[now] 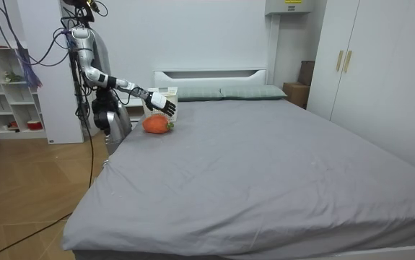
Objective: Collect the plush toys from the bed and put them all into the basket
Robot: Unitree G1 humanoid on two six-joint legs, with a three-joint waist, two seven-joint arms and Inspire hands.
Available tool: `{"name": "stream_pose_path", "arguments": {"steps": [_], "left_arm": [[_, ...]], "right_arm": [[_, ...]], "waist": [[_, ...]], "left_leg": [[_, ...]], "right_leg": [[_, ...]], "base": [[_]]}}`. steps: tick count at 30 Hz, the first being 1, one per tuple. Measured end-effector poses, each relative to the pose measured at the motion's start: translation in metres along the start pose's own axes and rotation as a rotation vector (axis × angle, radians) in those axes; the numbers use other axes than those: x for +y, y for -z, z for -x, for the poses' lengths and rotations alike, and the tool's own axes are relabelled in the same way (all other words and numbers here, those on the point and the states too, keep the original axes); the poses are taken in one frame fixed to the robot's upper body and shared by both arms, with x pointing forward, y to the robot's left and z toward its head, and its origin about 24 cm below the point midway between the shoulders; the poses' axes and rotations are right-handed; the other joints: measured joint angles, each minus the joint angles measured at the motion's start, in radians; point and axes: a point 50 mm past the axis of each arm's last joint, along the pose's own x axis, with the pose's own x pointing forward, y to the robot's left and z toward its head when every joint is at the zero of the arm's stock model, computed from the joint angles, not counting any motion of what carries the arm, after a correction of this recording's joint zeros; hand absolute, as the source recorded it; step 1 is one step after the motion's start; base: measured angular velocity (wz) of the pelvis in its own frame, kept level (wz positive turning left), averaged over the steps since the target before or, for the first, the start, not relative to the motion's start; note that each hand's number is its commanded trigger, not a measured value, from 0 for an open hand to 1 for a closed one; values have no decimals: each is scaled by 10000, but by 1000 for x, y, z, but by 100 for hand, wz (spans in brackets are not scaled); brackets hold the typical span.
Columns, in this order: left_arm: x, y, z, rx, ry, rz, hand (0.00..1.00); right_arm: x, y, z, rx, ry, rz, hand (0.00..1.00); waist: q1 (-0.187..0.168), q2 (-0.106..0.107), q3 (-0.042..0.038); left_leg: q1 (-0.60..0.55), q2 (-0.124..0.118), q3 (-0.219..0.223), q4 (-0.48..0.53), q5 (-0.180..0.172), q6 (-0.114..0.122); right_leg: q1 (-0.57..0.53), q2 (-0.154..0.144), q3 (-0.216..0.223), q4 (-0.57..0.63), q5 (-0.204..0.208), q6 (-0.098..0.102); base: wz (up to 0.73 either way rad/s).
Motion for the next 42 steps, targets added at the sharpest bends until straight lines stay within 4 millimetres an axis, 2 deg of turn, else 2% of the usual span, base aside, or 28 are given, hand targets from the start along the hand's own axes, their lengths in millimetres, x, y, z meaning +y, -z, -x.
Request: {"name": "stream_pose_path", "arguments": {"steps": [5, 9, 16, 21, 23, 24, 25, 26, 32, 36, 42], "left_arm": [[-5, 10, 2, 274, 10, -21, 0], [-7, 12, 2, 329, 144, -10, 0], [-17, 11, 4, 330, 409, 94, 0], [-17, 10, 4, 307, 442, 97, 0], [-17, 10, 4, 299, 439, 93, 0], [-17, 10, 4, 300, 437, 91, 0], [-17, 10, 4, 295, 440, 13, 0], [-17, 10, 4, 281, 450, -108, 0], [-16, 8, 3, 294, 453, -312, 0], [-17, 10, 3, 415, 543, -342, 0], [-18, 11, 3, 472, 593, -343, 0]], "right_arm": [[12, 22, -1, 978, -648, 25, 0], [13, 26, -1, 1137, -778, 13, 0], [18, 39, 0, 1739, -945, 509, 0], [17, 41, -2, 1910, -955, 1163, 0], [17, 44, -2, 2112, -990, 1575, 12], [17, 45, -2, 2161, -997, 1649, 58], [17, 47, -2, 2256, -1015, 1823, 84], [17, 48, -3, 2326, -1034, 2005, 100], [13, 50, -8, 2545, -677, 2100, 100], [12, 51, -10, 2690, -636, 2143, 100], [20, 53, -11, 2817, -933, 2102, 100]], "waist": [[57, 28, 17], [106, 62, 31], [525, 157, 51], [532, 176, 53], [546, 181, 50], [547, 175, 49], [549, 156, 47], [554, 125, 38], [560, -35, 29], [586, -59, 32], [579, -67, 47]], "left_leg": [[94, -64, -191, 34, -2, 6], [162, -86, -323, 60, -4, 4], [78, -103, -523, 171, -6, -25], [-11, -109, -668, 177, 35, -74], [-19, -108, -682, 175, 38, -78], [-19, -108, -682, 175, 38, -78], [-19, -109, -688, 176, 38, -78], [-17, -110, -694, 176, 42, -81], [-9, -111, -734, 186, 50, -88], [-14, -112, -746, 186, 49, -89], [-13, -113, -749, 195, 51, -89]], "right_leg": [[261, -43, -298, -144, 1, -1], [374, -49, -412, -146, 1, -1], [360, -41, -571, -140, 2, -2], [382, -22, -685, -150, 5, -8], [380, -21, -688, -151, 5, -8], [379, -22, -690, -150, 5, -8], [380, -22, -697, -148, 5, -8], [381, -22, -700, -146, 5, -8], [407, -25, -835, -147, 5, -8], [410, -27, -865, -148, 6, -9], [425, -31, -870, -149, 6, -9]], "base": [[10], [9], [9], [8], [0], [0], [0], [0], [0], [0], [0]]}}
